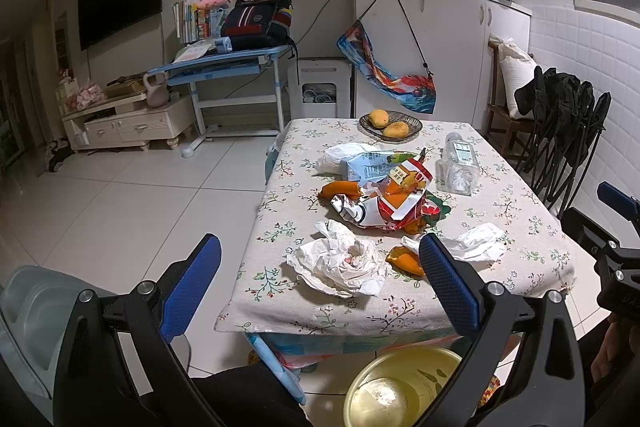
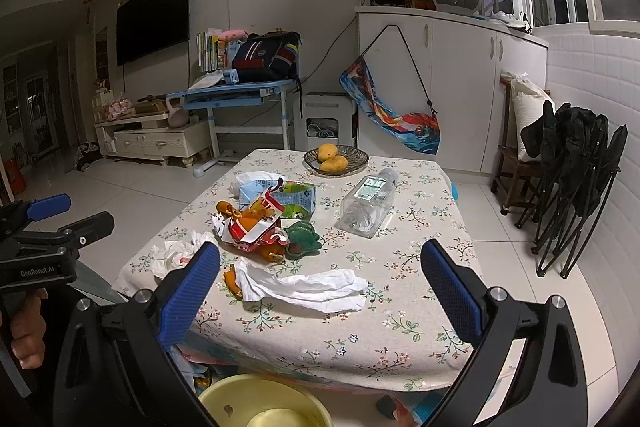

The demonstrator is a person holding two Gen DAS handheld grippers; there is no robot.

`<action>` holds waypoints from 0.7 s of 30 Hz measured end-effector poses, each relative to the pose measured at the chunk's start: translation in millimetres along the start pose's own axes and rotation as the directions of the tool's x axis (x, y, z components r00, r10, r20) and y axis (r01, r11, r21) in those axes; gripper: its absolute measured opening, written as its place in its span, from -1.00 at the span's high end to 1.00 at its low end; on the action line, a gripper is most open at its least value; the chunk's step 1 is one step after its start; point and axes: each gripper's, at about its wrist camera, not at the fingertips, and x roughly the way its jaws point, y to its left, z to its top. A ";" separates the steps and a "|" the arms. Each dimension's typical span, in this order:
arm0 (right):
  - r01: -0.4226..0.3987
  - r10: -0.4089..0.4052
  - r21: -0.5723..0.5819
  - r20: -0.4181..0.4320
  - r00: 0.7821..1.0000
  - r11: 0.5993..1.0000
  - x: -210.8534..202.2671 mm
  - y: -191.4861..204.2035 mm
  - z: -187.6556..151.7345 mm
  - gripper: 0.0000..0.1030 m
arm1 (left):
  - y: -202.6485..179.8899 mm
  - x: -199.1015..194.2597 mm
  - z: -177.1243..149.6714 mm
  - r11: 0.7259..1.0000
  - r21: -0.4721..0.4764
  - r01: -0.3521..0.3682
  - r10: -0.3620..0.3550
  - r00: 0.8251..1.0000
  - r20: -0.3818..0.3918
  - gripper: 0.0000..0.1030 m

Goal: Collect trash
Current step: 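Pull both tools back from the table to face the scattered trash, then grasp a crumpled white tissue with the left gripper while the right gripper grasps an orange peel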

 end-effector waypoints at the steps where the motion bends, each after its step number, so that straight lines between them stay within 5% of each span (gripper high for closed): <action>1: 0.000 0.000 0.000 -0.001 1.000 1.000 0.1 0.1 0.0 -0.88 | 0.0 0.0 0.0 1.000 0.000 0.001 -0.001 1.000 0.000 -0.86; 13: 0.001 -0.002 -0.004 -0.076 0.997 1.000 11.8 -4.3 -10.5 -0.87 | 11.7 16.8 0.6 1.000 -0.003 0.017 -0.017 0.999 -0.027 -0.86; 21: -0.035 0.030 -0.023 -0.178 0.984 0.999 32.6 0.2 -17.4 -0.87 | 17.0 57.6 -13.7 1.000 -0.002 0.031 -0.031 0.989 -0.146 -0.86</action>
